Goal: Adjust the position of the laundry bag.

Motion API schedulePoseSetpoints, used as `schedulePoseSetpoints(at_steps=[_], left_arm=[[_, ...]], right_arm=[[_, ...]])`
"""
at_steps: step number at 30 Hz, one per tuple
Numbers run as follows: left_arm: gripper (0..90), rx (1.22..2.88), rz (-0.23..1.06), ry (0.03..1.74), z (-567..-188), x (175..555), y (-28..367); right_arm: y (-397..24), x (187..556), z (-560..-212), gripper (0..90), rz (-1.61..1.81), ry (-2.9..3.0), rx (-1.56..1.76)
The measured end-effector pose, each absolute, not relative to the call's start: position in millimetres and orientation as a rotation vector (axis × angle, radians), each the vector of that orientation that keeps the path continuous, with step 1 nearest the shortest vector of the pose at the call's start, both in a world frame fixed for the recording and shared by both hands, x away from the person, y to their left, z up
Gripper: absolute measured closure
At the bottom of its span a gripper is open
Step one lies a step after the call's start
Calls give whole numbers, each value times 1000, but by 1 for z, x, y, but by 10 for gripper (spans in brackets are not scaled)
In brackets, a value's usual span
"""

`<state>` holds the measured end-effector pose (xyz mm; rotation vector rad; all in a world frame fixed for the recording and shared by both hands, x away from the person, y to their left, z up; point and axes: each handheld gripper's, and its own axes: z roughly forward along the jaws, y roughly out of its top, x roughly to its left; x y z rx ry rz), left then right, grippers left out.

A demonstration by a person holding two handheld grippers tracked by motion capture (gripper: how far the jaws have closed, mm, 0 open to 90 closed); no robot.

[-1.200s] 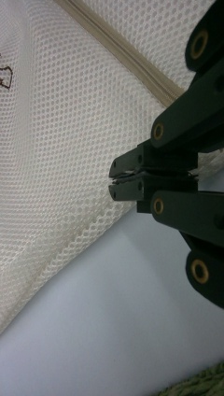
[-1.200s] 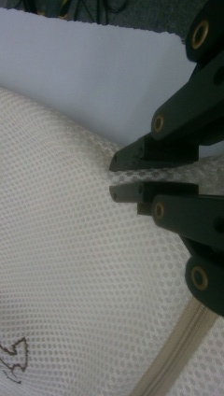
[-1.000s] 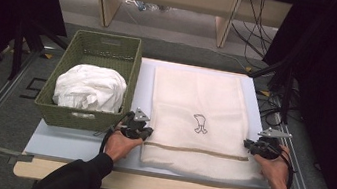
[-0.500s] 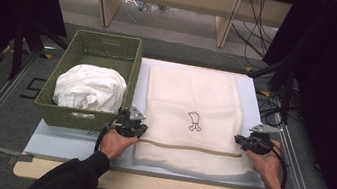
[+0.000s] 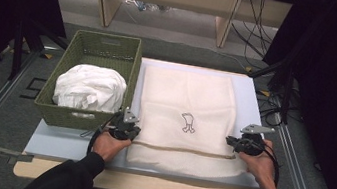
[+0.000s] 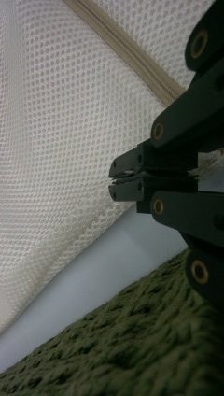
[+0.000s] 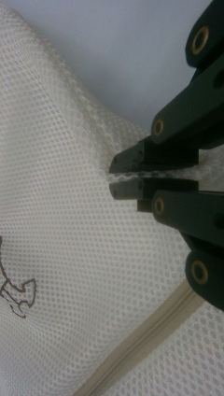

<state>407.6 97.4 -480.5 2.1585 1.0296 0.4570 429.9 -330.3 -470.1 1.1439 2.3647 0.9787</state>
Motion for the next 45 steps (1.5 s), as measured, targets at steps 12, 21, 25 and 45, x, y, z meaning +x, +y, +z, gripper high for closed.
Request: schedulePoseSetpoints(at_steps=[12,21,25,45], left_arm=[[624,2130,429,1001,-464,384,90],[517,2170,395,850,-456,369,65],[498,2137,360,854,-459,369,61],[439,2089,300,840,-453,365,55]], right_arm=[[-339,428,-470,834,971,2339,1177],[-353,420,-467,736,978,2318,1266],[-357,417,-470,688,955,2327,1298],[-368,389,-473,592,936,2334,1404]])
